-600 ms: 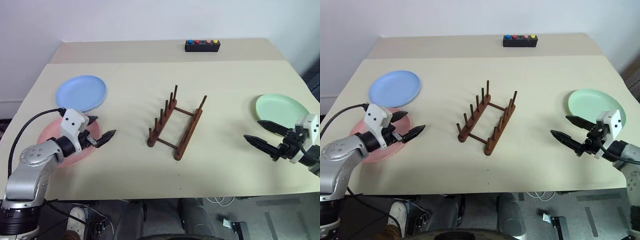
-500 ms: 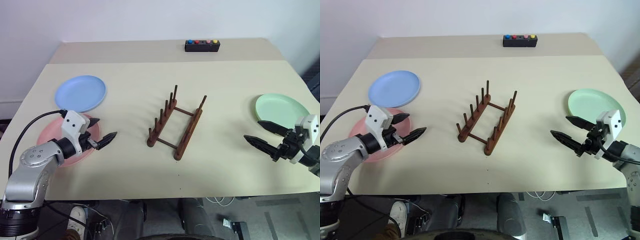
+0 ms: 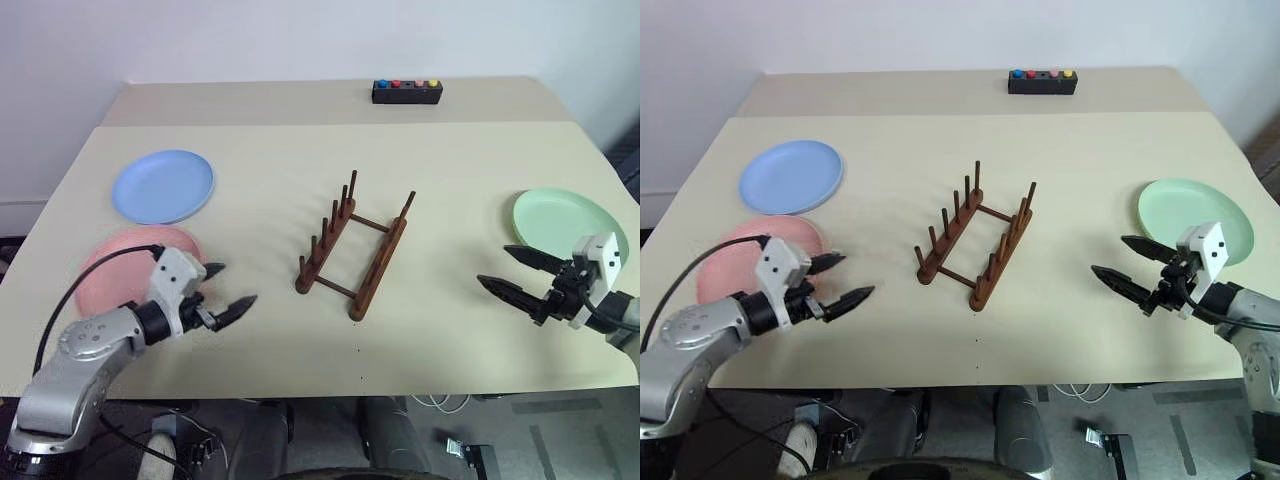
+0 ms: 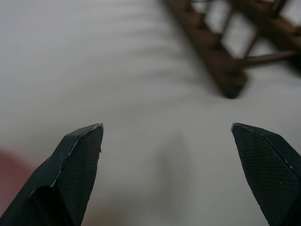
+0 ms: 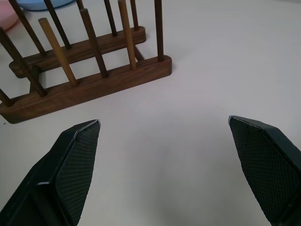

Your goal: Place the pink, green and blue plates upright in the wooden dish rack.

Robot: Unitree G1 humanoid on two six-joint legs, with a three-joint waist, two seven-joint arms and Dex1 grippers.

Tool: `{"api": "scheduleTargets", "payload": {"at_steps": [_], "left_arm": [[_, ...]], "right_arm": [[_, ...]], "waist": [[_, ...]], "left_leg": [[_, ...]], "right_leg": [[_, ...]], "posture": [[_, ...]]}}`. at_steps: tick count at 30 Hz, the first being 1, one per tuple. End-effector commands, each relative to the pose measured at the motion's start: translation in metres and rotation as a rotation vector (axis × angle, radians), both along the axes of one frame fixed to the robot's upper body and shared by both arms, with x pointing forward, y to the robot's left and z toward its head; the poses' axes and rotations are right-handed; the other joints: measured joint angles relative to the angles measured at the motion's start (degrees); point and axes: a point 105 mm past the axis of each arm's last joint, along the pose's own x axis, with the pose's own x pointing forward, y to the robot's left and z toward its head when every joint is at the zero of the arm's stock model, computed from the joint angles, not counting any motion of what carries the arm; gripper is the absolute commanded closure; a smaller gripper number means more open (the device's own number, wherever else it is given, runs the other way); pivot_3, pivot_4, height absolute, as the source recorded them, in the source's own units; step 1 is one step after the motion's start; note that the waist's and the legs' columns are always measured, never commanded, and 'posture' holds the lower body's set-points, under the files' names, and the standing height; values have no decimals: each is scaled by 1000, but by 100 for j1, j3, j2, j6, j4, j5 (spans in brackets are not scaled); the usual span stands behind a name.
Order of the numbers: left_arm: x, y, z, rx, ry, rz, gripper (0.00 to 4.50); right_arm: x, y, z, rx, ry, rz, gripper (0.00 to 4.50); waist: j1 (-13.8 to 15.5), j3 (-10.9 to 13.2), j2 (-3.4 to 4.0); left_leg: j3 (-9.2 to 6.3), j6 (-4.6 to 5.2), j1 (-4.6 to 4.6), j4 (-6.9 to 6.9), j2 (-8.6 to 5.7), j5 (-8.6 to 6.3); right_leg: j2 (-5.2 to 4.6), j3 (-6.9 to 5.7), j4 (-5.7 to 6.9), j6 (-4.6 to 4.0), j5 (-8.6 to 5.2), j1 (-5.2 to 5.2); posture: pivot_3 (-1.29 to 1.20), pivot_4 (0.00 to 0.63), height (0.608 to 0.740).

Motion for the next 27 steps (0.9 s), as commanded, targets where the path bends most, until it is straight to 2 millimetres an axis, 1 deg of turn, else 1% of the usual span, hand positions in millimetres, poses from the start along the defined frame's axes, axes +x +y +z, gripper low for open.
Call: {"api": "scheduleTargets", "payload": {"at_steps": [1, 4, 9, 12, 14, 15, 16, 17, 19, 23, 25, 27], "left_arm": [[-20, -27, -3, 0, 48, -153, 0], [-29, -50, -10, -18, 74, -261, 0], [-26, -85, -23, -58, 121, -392, 0], [-19, -103, -27, -83, 141, -451, 0], [-14, -118, -32, -114, 170, -501, 0], [-13, -122, -33, -124, 181, -519, 0], [-9, -129, -35, -129, 188, -539, 0], [-7, -134, -36, -130, 192, -551, 0], [-3, -134, -40, -122, 194, -563, 0], [11, -155, -47, -82, 179, -585, 0], [18, -158, -48, -68, 152, -565, 0], [27, -157, -47, -58, 124, -529, 0]], "right_arm": [[-1, 11, 9, -9, -43, 26, 49], [-3, 13, 7, -5, -37, 27, 49], [-5, 18, 6, 9, -45, 18, 49], [-8, 22, 6, 16, -56, 4, 49], [-14, 24, 7, 20, -64, -19, 49], [-16, 26, 8, 19, -68, -26, 49], [-20, 25, 11, 30, -77, -38, 49], [-23, 25, 14, 38, -82, -46, 49], [-27, 27, 13, 41, -82, -59, 49], [-38, 20, 8, 34, -69, -112, 49], [-39, 21, 8, 38, -75, -120, 49], [-40, 23, 8, 42, -79, -126, 49]], "waist": [[-5, 0, 1], [1, -1, 1], [17, -1, 1], [15, -1, 2], [20, -1, 0], [28, -2, 2], [27, -2, 2], [24, -2, 3], [12, -2, 1], [52, -6, 5], [38, -6, 6], [29, -6, 6]], "left_leg": [[0, 0, 1, -1, 0, 0], [1, 0, 1, -1, 0, 0], [1, 0, -1, 5, -1, 0], [1, 0, 1, 4, -1, 0], [1, 0, 1, 3, -1, 0], [0, 0, 0, 4, -1, 0], [0, 0, 0, 4, -1, 0], [0, 0, -1, 3, -1, 0], [0, 0, -3, 5, -3, 0], [-1, 0, 3, 5, -2, 0], [-1, 0, 4, 17, -5, 0], [-2, 1, 5, 24, -5, 0]], "right_leg": [[0, 0, 0, 0, 0, 0], [1, 0, 0, -1, -1, 0], [1, 0, -2, -2, -1, 4], [1, 0, 0, 0, 0, 4], [1, 0, -1, 1, -1, 4], [2, -1, 0, 2, -1, 4], [2, -1, 0, 4, -1, 4], [2, 0, -1, 5, -1, 3], [1, 1, -1, 7, -2, 3], [2, -1, 1, 5, -3, 9], [1, 0, -8, 4, -4, 22], [0, 1, -12, 4, -4, 29]], "posture": [[0, 150, 740], [0, 150, 740], [0, 150, 740], [0, 150, 740], [0, 150, 740], [0, 150, 740], [0, 150, 740], [0, 150, 740], [0, 150, 740], [0, 150, 740], [0, 150, 740], [0, 150, 740]]}}
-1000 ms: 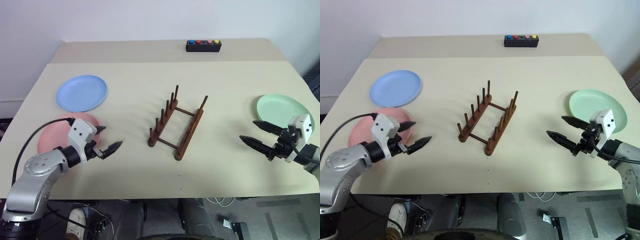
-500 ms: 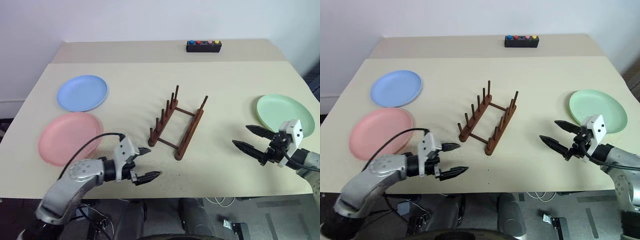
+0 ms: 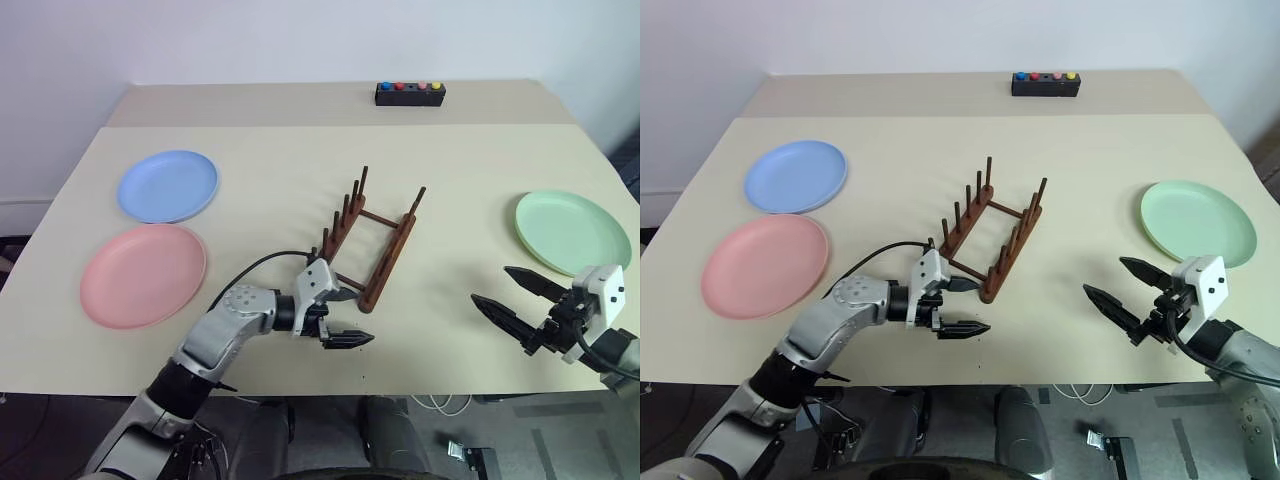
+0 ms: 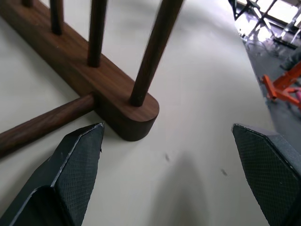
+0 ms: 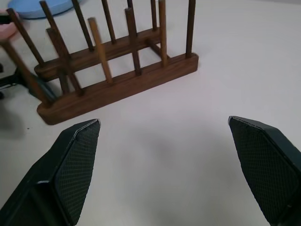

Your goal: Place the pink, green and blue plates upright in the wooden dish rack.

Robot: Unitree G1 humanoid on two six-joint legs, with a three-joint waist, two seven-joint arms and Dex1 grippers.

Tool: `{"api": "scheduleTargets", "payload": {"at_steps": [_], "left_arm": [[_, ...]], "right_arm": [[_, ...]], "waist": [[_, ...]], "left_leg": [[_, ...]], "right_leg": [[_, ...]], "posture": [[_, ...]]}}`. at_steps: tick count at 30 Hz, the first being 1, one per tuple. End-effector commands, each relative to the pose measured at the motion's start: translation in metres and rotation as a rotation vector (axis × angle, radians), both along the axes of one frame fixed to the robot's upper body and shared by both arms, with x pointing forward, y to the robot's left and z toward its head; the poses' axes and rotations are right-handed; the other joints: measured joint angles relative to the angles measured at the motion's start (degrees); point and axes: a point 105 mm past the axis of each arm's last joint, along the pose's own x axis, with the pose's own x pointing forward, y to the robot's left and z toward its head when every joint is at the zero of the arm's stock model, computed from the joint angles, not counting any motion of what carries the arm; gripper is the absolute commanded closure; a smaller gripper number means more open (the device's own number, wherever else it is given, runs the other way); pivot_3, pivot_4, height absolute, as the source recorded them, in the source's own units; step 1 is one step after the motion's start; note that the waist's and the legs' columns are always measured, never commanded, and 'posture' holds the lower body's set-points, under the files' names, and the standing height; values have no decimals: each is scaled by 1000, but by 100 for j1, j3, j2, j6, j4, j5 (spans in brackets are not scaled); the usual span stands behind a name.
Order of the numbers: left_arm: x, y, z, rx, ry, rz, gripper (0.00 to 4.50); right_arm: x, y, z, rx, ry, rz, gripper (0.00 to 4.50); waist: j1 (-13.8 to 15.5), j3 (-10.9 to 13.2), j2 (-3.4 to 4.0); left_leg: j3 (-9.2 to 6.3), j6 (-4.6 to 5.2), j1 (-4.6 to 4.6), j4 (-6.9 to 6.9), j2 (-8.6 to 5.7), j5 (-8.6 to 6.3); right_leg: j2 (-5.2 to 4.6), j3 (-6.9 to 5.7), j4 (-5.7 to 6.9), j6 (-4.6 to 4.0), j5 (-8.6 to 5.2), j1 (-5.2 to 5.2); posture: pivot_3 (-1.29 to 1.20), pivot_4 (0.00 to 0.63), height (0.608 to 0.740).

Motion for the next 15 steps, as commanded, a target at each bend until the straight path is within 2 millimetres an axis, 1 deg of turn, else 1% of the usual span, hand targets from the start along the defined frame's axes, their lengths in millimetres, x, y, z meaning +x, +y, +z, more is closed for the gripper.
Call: {"api": "scheduleTargets", "payload": {"at_steps": [1, 3, 6, 9, 11, 13, 15], "left_arm": [[13, 2, -5, 30, -44, 59, 0], [20, 8, -5, 40, -80, 99, 0], [38, 18, -5, 62, -139, 195, 0], [56, 29, -1, 61, -185, 296, 0], [70, 35, 6, 44, -226, 367, 0], [78, 37, 11, 27, -258, 406, 0], [85, 39, 12, 17, -249, 445, 0]], "right_arm": [[-2, 4, 13, 1, -66, -4, 49], [-3, 5, 12, 5, -66, -9, 49], [-2, 7, 10, 11, -66, -11, 49], [0, 9, 10, 16, -71, -7, 49], [2, 10, 11, 19, -77, 0, 49], [4, 11, 12, 21, -80, 6, 49], [4, 12, 12, 21, -80, 9, 49]], "waist": [[-1, 0, 0], [-1, 0, 0], [-6, -1, 0], [-14, -1, 0], [-20, -1, 0], [-23, -1, 0], [-11, -1, 0]], "left_leg": [[0, 0, 2, 0, 0, 0], [-1, 0, 6, -1, 1, 0], [0, 0, 7, 1, 1, 0], [0, 0, 13, 3, 1, 0], [0, 0, 16, 2, 1, 0], [0, 0, 17, 2, 1, 0], [0, 0, 15, 1, 1, 0]], "right_leg": [[0, 0, 0, 0, 0, 1], [0, 0, 4, 0, 0, 2], [0, 0, 4, 0, 0, 4], [1, 0, 6, -1, 1, 7], [1, 0, 7, -1, 1, 8], [1, 0, 9, 0, 1, 7], [1, 0, 9, 6, 3, 6]], "posture": [[0, 150, 740], [0, 150, 740], [0, 150, 740], [0, 150, 740], [0, 150, 740], [0, 150, 740], [0, 150, 740]]}}
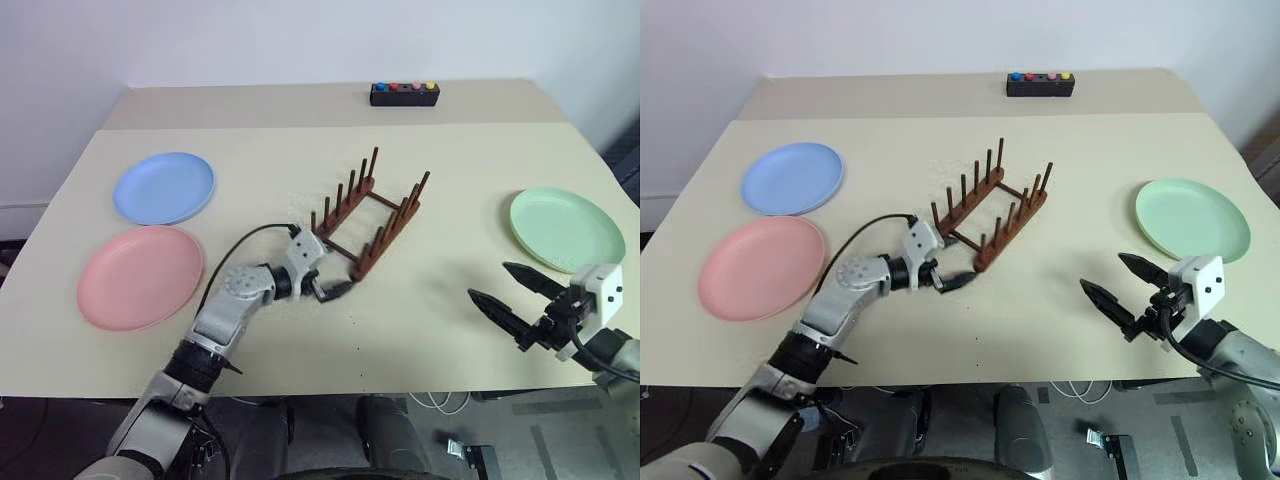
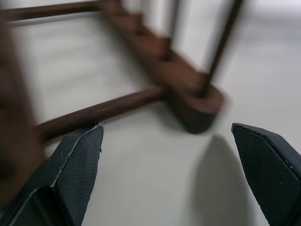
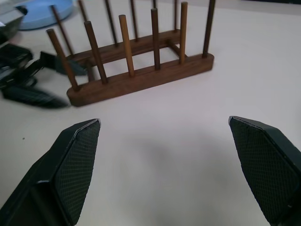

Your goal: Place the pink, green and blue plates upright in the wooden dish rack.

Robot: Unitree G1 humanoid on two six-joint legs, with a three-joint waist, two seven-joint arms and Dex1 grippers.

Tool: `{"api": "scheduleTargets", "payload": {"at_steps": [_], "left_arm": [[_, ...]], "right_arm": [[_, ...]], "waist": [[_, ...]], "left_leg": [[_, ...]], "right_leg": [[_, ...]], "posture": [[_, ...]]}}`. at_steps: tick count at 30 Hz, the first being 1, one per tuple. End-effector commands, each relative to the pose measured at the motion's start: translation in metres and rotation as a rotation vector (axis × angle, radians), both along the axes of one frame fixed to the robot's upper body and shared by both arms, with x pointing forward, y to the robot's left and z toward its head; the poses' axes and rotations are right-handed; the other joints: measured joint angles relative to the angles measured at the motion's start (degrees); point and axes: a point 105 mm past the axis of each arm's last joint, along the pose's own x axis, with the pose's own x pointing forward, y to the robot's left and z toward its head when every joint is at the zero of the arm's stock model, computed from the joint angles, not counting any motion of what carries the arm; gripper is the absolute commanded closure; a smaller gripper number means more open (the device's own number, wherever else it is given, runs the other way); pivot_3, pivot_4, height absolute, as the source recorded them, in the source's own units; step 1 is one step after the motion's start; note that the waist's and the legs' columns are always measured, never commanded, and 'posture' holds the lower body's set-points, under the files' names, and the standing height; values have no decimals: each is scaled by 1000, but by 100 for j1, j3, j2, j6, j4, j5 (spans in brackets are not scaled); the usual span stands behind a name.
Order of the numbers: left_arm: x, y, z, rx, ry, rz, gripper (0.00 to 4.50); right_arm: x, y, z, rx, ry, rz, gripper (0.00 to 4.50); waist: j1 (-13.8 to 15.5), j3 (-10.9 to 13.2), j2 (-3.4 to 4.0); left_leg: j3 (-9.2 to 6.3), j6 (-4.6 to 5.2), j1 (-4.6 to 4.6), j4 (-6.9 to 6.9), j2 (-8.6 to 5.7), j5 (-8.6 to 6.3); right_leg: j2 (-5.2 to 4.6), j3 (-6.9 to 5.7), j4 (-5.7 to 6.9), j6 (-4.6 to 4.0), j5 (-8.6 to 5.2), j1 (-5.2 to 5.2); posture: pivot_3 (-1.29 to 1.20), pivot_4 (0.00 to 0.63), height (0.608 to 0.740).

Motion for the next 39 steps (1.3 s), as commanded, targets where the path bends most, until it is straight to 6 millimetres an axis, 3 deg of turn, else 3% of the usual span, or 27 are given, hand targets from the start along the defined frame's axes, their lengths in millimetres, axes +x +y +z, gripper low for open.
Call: {"api": "scheduleTargets", "payload": {"at_steps": [1, 3, 7, 9, 17, 23, 26, 31, 32, 39], "left_arm": [[13, 8, 7, -22, -28, 81, 0], [14, 8, 7, -25, -28, 87, 0], [-23, -14, 7, -63, 41, -180, 0], [-29, -17, 5, -51, 52, -213, 0], [1, -31, 0, -14, -12, -51, 0], [4, -38, -2, -33, -13, -30, 0], [3, -38, -2, -42, -15, -33, 879], [5, -35, -2, -38, -19, -29, 3486], [5, -34, -2, -38, -21, -28, 3716], [-2, -34, 9, -32, -79, -169, 3717]], "right_arm": [[1, 5, 9, -4, -46, 19, 49], [1, 5, 9, -4, -46, 20, 49], [-1, 33, -7, -70, 12, 148, 49], [0, 38, -8, -62, 5, 160, 49], [-1, 48, -13, -44, 4, 183, 49], [-3, 52, -16, -37, 6, 187, 49], [-4, 53, -17, -34, 6, 185, 0], [-5, 53, -17, -34, 5, 183, 0], [-5, 53, -17, -35, 4, 183, 0], [-5, 48, -14, -46, 0, 176, 0]], "waist": [[8, 0, 0], [20, 0, -1], [4, 0, 0], [2, 0, 1], [31, 1, -3], [17, 1, -2], [16, 1, -2], [16, 1, -2], [16, 1, -2], [15, 1, -3]], "left_leg": [[0, 0, -2, 0, 0, 0], [0, 1, -7, -1, -1, -1], [-1, 2, -6, -4, -1, -1], [-1, 1, -6, -9, -1, -1], [-3, 1, -12, 8, -3, -1], [-4, 2, -9, 3, -3, -1], [-3, 2, -9, 4, -3, -1], [-4, 2, -9, 3, -3, -2], [-4, 2, -9, 3, -3, -2], [-4, 2, -10, 3, -3, -2]], "right_leg": [[0, 0, 0, 10, 4, -1], [-1, 0, -2, 18, 5, -1], [0, -1, -2, 18, 5, -2], [0, 0, -2, 17, 4, -5], [-1, -1, -5, 16, 3, 1], [-1, -2, -4, 19, 4, 0], [-1, -1, -4, 19, 4, 0], [-1, -2, -4, 19, 4, 0], [-1, -2, -3, 19, 4, 0], [-1, -2, -4, 18, 4, -1]], "posture": [[0, 150, 740], [0, 150, 740], [0, 150, 740], [0, 150, 740], [0, 150, 740], [0, 150, 740], [0, 150, 740], [0, 150, 740], [0, 150, 740], [0, 150, 740]]}}
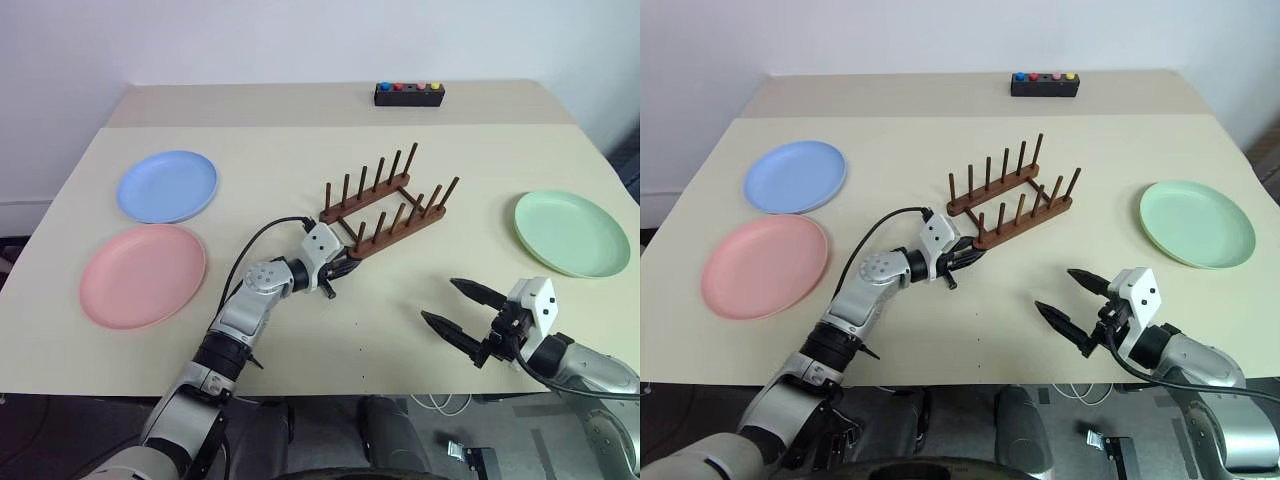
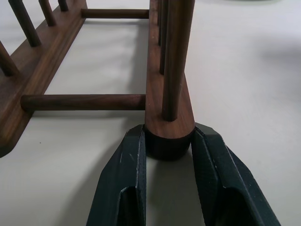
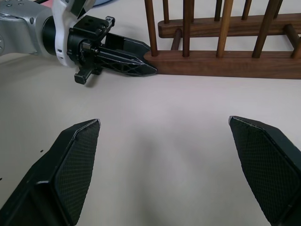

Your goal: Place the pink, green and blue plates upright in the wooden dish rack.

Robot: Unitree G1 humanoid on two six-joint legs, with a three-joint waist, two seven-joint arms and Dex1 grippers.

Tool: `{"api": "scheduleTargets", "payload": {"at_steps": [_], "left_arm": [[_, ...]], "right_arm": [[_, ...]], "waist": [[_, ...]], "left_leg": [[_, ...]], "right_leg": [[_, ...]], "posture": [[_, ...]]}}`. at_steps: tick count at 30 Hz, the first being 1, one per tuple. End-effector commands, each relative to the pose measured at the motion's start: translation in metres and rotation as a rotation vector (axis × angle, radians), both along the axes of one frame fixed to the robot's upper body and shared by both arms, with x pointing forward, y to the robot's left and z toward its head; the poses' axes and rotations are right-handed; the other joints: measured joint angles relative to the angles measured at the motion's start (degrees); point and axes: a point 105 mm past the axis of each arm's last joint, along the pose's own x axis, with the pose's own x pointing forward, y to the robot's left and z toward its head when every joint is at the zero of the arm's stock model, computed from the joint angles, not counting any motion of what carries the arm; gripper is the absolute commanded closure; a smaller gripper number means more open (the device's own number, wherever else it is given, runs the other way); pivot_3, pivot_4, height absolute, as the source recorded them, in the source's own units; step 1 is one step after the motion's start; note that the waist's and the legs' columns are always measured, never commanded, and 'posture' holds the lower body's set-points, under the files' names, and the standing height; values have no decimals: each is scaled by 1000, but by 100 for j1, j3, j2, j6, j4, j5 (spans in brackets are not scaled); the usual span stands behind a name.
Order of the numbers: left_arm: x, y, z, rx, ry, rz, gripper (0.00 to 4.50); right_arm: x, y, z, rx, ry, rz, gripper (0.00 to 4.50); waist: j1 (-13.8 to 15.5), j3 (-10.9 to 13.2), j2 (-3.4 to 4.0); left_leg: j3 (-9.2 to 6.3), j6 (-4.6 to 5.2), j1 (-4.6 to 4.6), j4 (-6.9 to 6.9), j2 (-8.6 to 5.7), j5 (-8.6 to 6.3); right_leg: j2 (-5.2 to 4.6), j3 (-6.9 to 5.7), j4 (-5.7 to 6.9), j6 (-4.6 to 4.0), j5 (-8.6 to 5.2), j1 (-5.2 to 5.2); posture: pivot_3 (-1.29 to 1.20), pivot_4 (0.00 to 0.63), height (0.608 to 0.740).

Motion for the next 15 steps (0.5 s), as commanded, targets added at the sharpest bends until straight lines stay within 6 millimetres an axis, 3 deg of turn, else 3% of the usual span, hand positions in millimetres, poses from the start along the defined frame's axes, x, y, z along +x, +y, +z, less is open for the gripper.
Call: {"api": "scheduleTargets", "payload": {"at_steps": [1, 5, 15], "left_arm": [[-11, -3, 12, -14, -31, -152, 3717], [-24, 2, 19, -3, 12, -329, 3717], [-16, -1, 16, 48, 19, -431, 3717]], "right_arm": [[-1, -1, 13, -20, -56, 14, 0], [-2, 0, 16, -21, -48, 29, 0], [-6, 3, 19, -27, -26, 40, 0]], "waist": [[-9, 0, 0], [-9, 0, 0], [-6, 1, -2]], "left_leg": [[0, 0, 0, -1, 0, 0], [0, 0, -1, -9, 0, 0], [0, 1, -6, -7, 0, -1]], "right_leg": [[0, 0, 0, 0, 0, 0], [0, 0, 0, 0, 0, -7], [0, 0, -1, 2, -1, -8]], "posture": [[0, 150, 740], [0, 150, 740], [0, 150, 740]]}}
